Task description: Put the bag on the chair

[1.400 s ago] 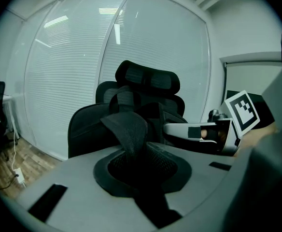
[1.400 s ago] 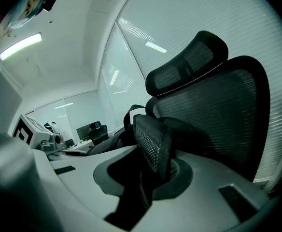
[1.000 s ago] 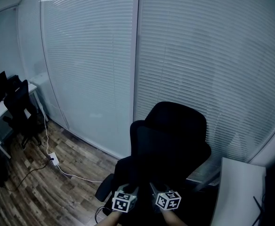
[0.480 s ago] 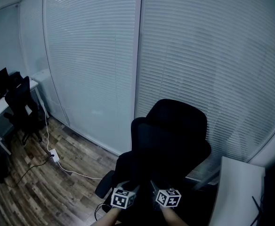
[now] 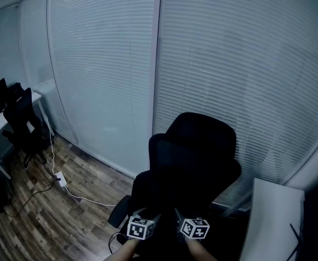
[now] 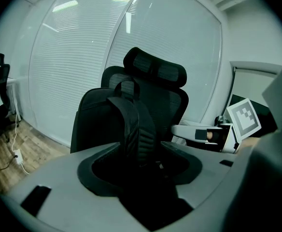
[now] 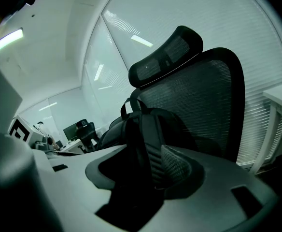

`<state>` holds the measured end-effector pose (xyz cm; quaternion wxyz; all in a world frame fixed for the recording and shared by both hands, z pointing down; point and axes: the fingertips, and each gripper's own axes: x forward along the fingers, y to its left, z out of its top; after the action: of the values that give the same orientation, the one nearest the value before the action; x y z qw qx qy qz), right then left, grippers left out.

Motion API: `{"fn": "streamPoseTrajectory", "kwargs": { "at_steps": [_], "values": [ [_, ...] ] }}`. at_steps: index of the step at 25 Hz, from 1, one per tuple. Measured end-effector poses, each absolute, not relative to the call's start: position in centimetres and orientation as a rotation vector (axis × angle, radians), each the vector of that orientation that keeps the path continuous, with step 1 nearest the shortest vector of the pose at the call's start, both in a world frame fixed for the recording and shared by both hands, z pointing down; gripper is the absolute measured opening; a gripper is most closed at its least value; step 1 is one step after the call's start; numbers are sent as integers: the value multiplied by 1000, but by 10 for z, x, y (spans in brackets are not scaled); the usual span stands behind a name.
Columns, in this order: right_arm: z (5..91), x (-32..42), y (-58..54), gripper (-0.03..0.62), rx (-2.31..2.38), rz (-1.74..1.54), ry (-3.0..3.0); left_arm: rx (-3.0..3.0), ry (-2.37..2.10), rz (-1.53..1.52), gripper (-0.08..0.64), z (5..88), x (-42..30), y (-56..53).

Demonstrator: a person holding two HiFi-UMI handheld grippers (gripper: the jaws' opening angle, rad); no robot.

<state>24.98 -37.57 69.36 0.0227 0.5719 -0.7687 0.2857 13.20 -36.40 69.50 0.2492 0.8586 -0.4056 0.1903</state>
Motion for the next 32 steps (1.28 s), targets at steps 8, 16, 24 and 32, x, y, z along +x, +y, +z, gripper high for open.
{"fn": "streamPoseTrajectory", "kwargs": {
  "at_steps": [8, 16, 24, 32],
  "values": [
    [680, 251, -370, 199, 1821, 880, -2386, 2358, -1138, 471, 273, 680, 125, -359],
    [649, 246, -355, 145, 1911, 749, -2406, 2457, -1202, 363, 136, 646, 110, -353],
    [628, 224, -328, 60, 1992, 685, -2403, 2528, -1155, 329, 34, 633, 88, -331],
    [610, 184, -288, 55, 2063, 650, -2384, 2610, -1071, 326, 20, 614, 55, -299]
  ]
}}
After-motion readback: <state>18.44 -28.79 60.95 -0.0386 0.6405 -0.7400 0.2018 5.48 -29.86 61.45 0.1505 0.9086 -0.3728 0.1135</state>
